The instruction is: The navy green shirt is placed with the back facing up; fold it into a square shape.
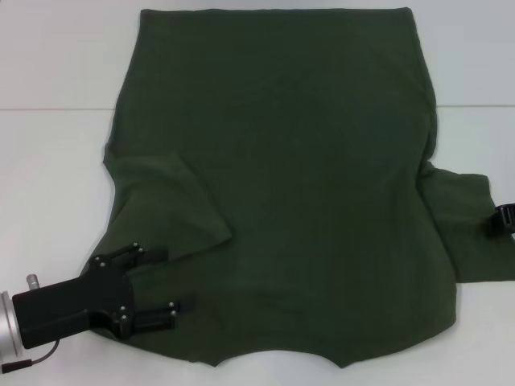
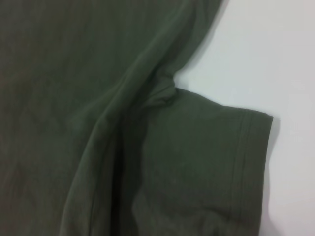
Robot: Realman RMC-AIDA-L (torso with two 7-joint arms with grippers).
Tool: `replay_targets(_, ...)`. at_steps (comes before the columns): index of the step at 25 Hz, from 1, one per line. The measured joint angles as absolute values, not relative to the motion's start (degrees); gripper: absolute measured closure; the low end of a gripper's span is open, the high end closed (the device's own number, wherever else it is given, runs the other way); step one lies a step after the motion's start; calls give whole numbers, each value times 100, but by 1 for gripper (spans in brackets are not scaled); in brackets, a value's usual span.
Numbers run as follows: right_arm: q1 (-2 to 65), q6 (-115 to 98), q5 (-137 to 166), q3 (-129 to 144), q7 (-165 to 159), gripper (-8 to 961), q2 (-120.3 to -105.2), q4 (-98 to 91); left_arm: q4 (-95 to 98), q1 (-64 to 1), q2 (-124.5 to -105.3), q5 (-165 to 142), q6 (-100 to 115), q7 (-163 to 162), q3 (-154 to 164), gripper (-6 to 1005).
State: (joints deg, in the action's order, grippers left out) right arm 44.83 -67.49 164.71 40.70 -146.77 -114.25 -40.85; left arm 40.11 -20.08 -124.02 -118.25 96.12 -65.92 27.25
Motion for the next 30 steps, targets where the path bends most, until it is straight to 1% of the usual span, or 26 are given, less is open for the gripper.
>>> replay_targets(5,4483,-6750,16471,4069,-14676,757,-11425,-4086,3999,-2024,-12401,-11825,9622,-6612,2725,79)
replay_targets(11,4490,-6750,16471,4072,-14669,941,-11423,-4093,4002,-2023,-12393,-11825,9639,-6620,2725,79)
replay_targets(15,4464,-6745,16444,4070,-14661,940,-11414,-4159,4012,-2022,-12391,-11825,9655,-6630,2725,79)
replay_targets(21,4306,-6766,16356,3942,-14660,939,-11286,-4289,4016,-2021,-12392,-11827,9660,-6643,2717,79)
replay_targets(26,4016,-6934,15956,3798,-14655,938,-11163,-4690,4029,-2021,-12393,-11823,9665,-6663,2715,79)
replay_targets(30,3947,-7103,15689,3701,-14538,937,-11119,-4944,4035,-2021,-12393,-11830,9669,-6669,2716,79)
